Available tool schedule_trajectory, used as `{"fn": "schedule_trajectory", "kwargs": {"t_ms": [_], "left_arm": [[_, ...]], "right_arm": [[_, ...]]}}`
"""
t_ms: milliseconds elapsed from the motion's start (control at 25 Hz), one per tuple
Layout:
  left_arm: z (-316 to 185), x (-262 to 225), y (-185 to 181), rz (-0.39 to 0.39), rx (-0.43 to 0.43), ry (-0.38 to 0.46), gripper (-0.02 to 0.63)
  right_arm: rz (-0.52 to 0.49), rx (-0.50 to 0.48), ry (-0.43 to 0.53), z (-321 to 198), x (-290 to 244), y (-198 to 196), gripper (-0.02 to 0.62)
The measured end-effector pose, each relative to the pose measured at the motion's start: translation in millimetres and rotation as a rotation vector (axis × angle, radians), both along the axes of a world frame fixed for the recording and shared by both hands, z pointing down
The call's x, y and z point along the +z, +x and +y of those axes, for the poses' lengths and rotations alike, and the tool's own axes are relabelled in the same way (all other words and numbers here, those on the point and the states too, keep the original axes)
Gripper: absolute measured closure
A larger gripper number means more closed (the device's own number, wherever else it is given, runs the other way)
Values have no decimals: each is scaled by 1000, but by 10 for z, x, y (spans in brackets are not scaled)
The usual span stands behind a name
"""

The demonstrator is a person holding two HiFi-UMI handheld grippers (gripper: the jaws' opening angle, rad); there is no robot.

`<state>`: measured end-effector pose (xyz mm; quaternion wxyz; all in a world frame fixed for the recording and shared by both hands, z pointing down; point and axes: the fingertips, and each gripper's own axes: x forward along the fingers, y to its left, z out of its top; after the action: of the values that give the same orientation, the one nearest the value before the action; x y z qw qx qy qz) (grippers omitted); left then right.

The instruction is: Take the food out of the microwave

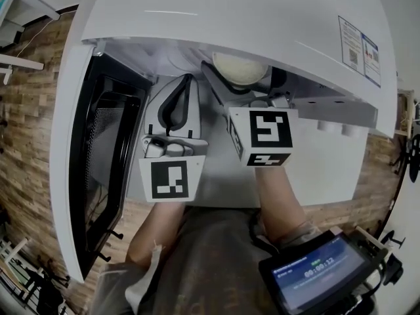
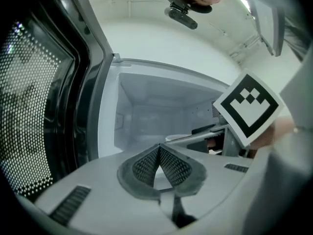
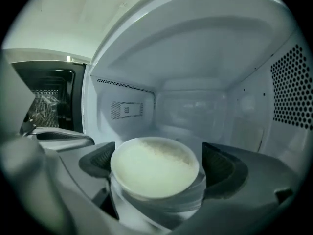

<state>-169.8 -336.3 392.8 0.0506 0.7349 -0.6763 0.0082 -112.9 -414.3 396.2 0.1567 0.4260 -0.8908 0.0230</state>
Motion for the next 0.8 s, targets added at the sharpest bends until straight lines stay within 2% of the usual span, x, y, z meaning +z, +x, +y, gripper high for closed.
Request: {"fn": "schedule_trajectory", "kwargs": {"t_ms": [160, 320, 600, 800], "left_arm": [[3, 4, 5, -3, 6, 4, 598], [13, -24, -23, -9, -2, 9, 598], [94, -105, -54, -9, -45, 7, 598], [268, -207, 34, -9, -72, 1, 598]], "right_arm": [[19, -28, -20, -28, 73, -64, 52], [57, -42, 1, -30, 108, -75, 57], [47, -95, 98, 99, -85, -103, 60], [30, -134, 94, 286, -188, -59, 60]]}}
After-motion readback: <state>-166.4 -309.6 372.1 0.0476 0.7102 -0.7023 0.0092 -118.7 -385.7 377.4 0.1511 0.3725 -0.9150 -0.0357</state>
